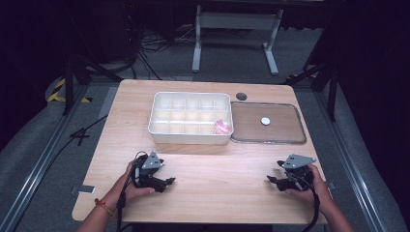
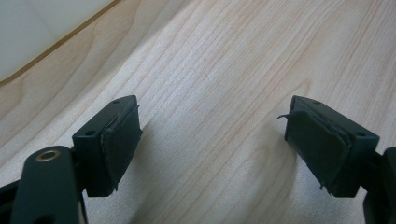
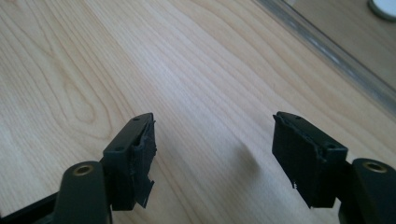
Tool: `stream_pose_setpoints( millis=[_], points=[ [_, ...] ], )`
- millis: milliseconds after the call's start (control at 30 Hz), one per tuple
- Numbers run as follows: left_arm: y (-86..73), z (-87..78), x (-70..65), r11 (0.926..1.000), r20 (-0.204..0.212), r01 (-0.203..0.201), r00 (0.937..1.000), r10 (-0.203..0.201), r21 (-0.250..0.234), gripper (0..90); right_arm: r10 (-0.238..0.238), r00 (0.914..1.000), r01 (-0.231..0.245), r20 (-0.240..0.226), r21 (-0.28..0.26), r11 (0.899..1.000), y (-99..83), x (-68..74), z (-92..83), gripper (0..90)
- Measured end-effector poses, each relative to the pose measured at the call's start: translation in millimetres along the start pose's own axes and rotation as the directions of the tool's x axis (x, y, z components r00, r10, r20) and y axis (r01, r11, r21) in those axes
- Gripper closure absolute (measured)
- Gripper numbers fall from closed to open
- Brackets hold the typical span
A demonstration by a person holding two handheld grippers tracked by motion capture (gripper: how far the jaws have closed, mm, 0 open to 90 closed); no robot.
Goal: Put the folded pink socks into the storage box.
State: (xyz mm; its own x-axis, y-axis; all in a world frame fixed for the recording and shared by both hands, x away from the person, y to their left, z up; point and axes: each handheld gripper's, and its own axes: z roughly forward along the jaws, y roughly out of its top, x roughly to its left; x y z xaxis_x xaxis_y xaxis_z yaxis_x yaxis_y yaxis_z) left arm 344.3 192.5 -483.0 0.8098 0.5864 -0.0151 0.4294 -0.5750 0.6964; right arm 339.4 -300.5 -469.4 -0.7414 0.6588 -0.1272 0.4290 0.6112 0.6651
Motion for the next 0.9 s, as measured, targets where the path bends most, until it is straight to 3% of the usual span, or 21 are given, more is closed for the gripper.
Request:
stream_pose_setpoints(
  millis=[200,400,900],
  points=[
    [0.3,-0.5,0.3,1.0,0.002,-0.002,1.0,0.002,0.006,18.4,0.085,0.996,-0.086,-0.03,-0.037,0.996,-17.7,-5.3,-3.6,28.9],
    [0.0,0.0,0.1,1.0,-0.001,-0.001,1.0,0.001,0.001,18.4,0.154,0.9869,-0.158,-0.046,-0.097,0.983,-30.6,-8.8,-4.1,26.4],
    [-0.2,-0.2,-0.6,1.0,-0.005,0.002,1.0,-0.002,0.0,18.4,0.168,0.9854,-0.17,-0.03,-0.1,0.98,-31.8,-8.0,-4.2,25.1]
  ],
)
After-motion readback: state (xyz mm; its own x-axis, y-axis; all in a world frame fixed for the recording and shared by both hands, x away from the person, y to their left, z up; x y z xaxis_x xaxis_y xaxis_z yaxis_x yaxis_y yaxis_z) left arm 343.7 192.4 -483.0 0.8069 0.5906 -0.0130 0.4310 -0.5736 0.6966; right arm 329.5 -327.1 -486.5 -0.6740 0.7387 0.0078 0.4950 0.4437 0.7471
